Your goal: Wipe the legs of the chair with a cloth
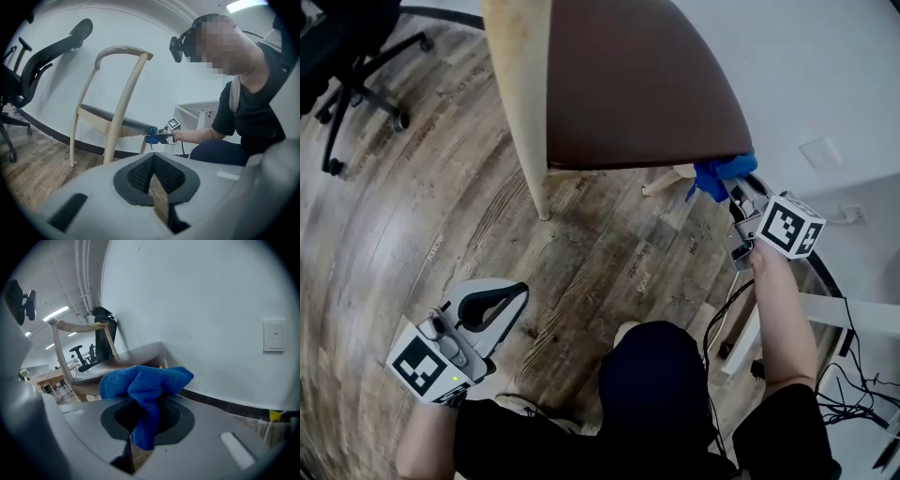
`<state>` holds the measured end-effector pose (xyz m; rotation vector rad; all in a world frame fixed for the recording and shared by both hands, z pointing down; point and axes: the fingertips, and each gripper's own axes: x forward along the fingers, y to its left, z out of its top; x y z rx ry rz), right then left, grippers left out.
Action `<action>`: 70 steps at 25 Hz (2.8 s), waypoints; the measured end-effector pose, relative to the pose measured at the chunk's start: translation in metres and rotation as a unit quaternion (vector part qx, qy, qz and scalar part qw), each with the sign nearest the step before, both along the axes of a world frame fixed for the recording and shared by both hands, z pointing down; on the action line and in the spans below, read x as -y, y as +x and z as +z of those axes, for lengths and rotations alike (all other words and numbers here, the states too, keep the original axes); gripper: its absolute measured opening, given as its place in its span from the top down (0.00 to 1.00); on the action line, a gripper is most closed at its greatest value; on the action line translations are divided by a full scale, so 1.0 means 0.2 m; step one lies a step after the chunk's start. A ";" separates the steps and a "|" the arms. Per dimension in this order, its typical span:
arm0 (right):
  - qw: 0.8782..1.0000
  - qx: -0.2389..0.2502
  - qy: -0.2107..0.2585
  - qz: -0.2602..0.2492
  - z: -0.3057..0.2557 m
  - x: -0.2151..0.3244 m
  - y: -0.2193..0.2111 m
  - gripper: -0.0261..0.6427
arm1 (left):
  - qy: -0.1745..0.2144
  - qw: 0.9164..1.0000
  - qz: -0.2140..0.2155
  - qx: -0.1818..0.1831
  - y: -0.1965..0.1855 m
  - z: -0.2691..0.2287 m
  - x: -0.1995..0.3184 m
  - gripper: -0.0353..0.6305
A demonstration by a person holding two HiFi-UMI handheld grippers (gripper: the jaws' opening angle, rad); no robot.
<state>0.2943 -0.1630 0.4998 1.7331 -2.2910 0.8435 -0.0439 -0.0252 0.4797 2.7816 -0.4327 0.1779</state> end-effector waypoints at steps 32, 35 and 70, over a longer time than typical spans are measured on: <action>0.975 -0.005 -0.220 0.041 1.54 0.03 0.00 0.86 | -0.028 0.998 -0.030 0.053 -0.05 0.14 0.02 0.95; 0.969 -0.008 -0.241 0.056 1.68 0.02 0.00 0.86 | -0.032 0.997 -0.029 0.058 -0.06 0.16 0.01 0.95; 0.937 0.291 0.064 0.183 0.36 0.18 -0.19 0.86 | -0.033 0.999 -0.026 0.033 -0.10 0.11 0.00 0.95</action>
